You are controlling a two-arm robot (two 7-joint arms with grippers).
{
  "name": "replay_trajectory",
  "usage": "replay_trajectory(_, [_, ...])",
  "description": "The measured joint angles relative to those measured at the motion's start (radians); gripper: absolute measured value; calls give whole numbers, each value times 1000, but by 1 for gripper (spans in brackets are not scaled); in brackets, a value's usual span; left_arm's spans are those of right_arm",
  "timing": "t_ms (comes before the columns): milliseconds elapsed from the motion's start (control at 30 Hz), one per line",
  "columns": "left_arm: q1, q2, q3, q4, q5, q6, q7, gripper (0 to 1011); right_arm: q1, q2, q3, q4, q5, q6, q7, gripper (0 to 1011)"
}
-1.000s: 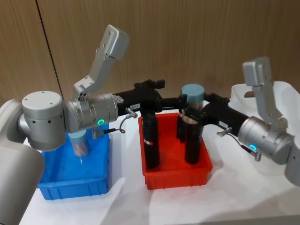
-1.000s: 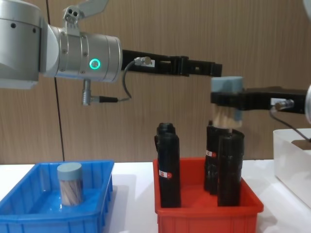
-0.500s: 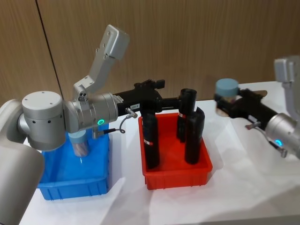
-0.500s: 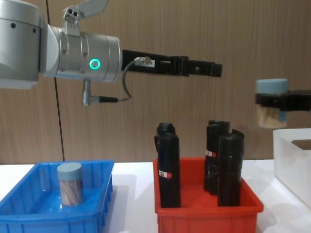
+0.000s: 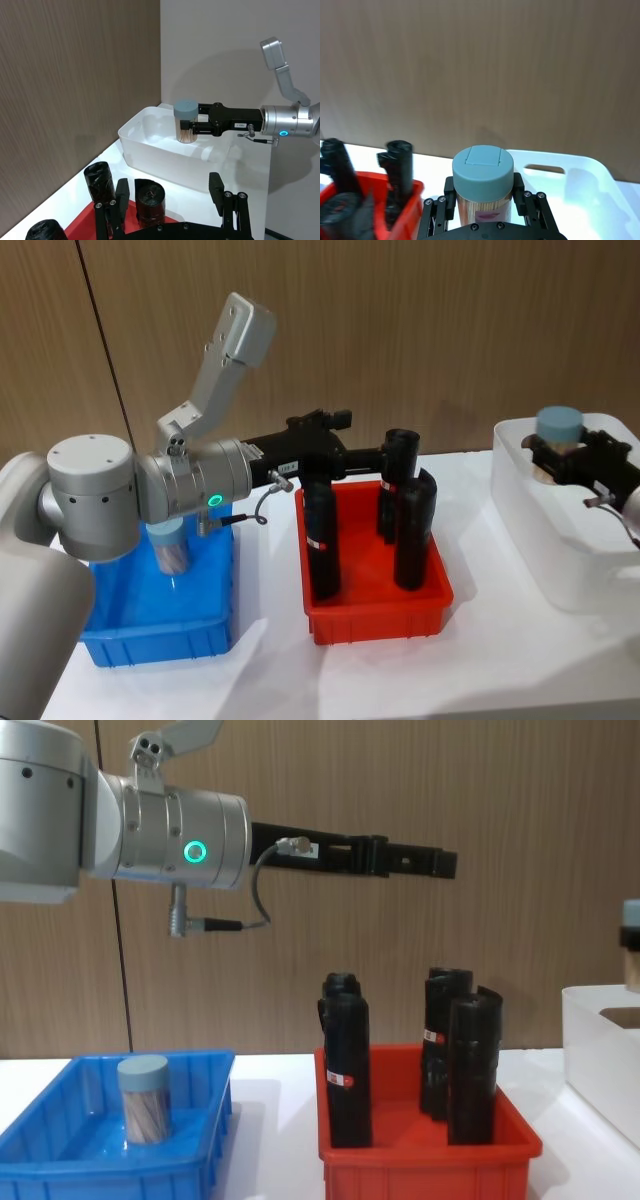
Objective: Pick the cotton swabs from the blue box and place them into the white box.
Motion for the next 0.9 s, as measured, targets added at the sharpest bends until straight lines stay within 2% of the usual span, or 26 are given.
replay_trajectory(433, [0, 0, 0, 0, 0, 0, 0, 1004, 33, 12, 26, 125, 1, -14, -39, 670])
replay_trajectory(900, [0, 0, 0, 0, 0, 0, 0, 1004, 62, 13, 34, 221, 6, -21, -48, 670])
